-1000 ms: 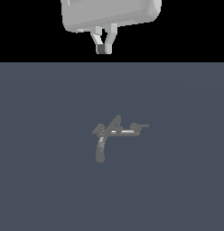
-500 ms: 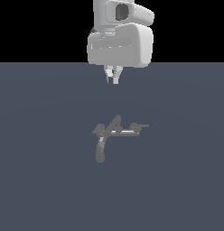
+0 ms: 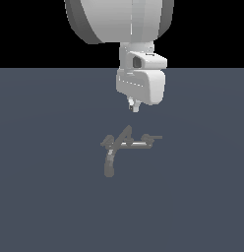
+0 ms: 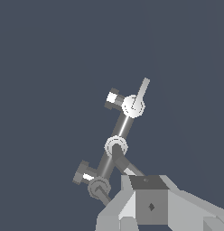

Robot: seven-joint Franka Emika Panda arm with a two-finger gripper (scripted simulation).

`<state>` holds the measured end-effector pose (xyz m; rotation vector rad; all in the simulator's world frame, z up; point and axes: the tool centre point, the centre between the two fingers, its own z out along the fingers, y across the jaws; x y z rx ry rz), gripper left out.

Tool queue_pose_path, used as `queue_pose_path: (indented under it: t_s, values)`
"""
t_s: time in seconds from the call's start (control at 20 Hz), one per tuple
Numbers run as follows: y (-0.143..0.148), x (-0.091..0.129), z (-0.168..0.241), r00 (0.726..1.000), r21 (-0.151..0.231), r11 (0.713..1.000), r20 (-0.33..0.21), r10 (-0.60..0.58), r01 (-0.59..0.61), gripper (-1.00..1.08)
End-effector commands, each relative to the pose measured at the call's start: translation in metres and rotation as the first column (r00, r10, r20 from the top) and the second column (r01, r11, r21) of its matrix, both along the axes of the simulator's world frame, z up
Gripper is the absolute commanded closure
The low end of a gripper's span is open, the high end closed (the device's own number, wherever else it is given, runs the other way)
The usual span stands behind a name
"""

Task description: Turn on the faucet by rotating a designated handle.

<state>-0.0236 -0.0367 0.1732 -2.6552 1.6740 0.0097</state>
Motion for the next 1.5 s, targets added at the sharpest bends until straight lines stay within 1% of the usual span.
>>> queue_pose_path:
  t_s: [0.0,0.15,0.35,0.7,1.0,1.35,1.45]
  values:
    - [-0.011,0.011,-0.019,0.997,-0.002,0.997,0.001,-0.072,0.072,1.08]
    - [-0.026,0.023,-0.041,0.987,-0.005,0.987,0.002,-0.159,0.159,1.08]
    - [-0.046,0.035,-0.067,0.966,-0.007,0.966,0.003,-0.259,0.259,1.08]
    - [-0.071,0.048,-0.099,0.924,-0.008,0.924,0.004,-0.382,0.382,1.08]
    - [-0.082,0.053,-0.111,0.903,-0.007,0.903,0.004,-0.430,0.430,1.08]
    - [-0.084,0.053,-0.112,0.901,-0.006,0.901,0.004,-0.434,0.434,1.08]
    - [-0.089,0.046,-0.113,0.901,-0.006,0.901,0.004,-0.434,0.434,1.08]
